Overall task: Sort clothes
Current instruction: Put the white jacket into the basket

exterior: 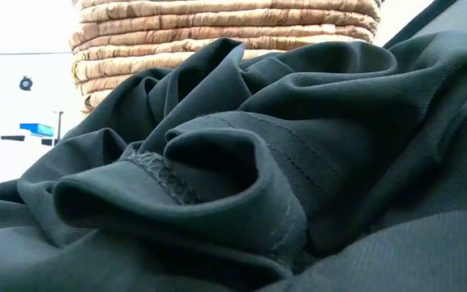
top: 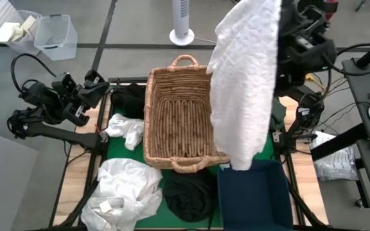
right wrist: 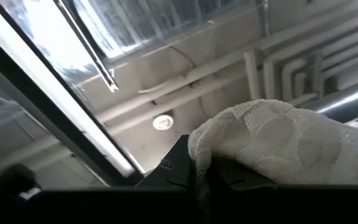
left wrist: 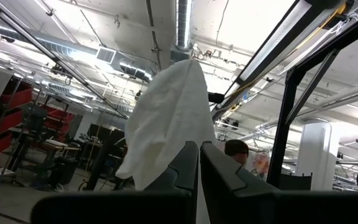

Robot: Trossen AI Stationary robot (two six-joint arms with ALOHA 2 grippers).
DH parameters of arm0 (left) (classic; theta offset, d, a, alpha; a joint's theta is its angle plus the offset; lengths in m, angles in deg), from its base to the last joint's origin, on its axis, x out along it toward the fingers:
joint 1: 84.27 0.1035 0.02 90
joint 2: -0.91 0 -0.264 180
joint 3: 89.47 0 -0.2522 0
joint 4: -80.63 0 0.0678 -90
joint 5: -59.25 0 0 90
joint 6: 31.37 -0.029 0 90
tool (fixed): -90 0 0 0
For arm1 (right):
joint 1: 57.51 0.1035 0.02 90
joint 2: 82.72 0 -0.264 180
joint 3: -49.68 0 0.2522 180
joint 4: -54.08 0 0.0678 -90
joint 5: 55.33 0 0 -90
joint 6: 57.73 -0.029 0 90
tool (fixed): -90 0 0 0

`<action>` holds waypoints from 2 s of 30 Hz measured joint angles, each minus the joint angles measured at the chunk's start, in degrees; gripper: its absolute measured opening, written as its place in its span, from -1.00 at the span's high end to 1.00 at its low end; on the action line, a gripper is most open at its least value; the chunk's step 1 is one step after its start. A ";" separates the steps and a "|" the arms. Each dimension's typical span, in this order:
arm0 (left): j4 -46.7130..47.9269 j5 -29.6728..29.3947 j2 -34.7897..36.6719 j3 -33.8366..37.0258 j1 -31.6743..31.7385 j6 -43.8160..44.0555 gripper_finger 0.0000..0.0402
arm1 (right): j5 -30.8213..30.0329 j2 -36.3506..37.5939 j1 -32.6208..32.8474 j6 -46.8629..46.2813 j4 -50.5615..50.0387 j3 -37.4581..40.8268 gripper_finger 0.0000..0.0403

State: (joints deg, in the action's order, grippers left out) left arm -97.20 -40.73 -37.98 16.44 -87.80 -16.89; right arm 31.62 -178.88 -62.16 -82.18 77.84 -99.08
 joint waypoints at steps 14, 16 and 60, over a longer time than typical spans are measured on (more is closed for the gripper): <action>-0.07 0.00 1.80 0.00 -0.01 -0.01 1.00 | -2.18 -3.54 -1.42 1.06 -11.33 0.00 0.94; -0.04 0.00 2.16 0.00 0.00 -0.25 1.00 | -2.74 -3.69 -1.89 1.06 -13.60 0.00 0.94; 2.36 -0.07 2.82 0.02 0.00 -2.08 1.00 | -1.88 -4.34 -4.11 9.64 -109.30 0.02 0.46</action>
State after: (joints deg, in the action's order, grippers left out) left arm -94.84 -40.80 -35.16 16.46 -87.80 -18.98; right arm 29.74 -183.23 -66.27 -72.55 -31.46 -99.06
